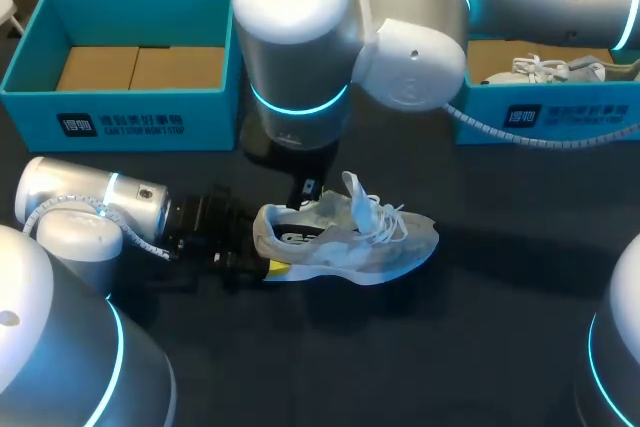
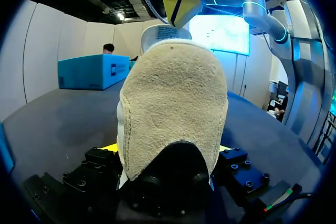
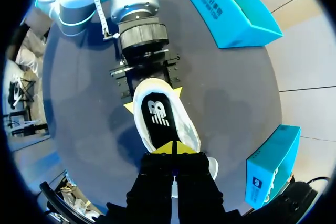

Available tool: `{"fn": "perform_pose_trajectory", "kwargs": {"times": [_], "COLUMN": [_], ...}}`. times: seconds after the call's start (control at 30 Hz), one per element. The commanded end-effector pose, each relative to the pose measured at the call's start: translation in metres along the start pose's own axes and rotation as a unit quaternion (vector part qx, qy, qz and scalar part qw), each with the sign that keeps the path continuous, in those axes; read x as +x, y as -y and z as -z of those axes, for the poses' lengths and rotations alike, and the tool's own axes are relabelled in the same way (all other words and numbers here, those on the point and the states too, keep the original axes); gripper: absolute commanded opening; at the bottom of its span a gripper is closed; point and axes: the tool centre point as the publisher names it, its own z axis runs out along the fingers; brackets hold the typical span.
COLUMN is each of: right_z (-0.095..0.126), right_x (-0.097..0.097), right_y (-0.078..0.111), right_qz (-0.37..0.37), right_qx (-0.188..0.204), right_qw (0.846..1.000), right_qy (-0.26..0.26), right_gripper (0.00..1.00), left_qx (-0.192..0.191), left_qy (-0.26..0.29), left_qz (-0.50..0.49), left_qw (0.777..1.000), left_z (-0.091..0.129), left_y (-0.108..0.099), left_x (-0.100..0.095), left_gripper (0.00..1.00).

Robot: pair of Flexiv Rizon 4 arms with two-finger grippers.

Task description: Take the shoe out of the shoebox, open the shoe tongue, remove and reinsert the insole, then place the shoe into the shoebox

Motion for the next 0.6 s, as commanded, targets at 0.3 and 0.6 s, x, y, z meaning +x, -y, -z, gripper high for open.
{"fn": "perform_pose_trajectory", "kwargs": {"times": [0.3, 0.6], "right_z": [-0.031, -0.051], "right_x": [-0.001, 0.004], "right_y": [-0.002, 0.0], "right_qz": [0.058, 0.144], "right_qx": [0.004, 0.004], "right_qw": [0.997, 0.985], "right_qy": [-0.052, -0.092], "right_gripper": [0.0, 0.0], "left_qx": [-0.001, -0.001], "left_qy": [0.001, 0.001], "left_qz": [0.0, 0.0], "left_qw": [1.0, 1.0], "left_z": [-0.001, -0.001], "left_y": [-0.001, -0.001], "left_x": [0.0, 0.0], "left_gripper": [0.0, 0.0]}}
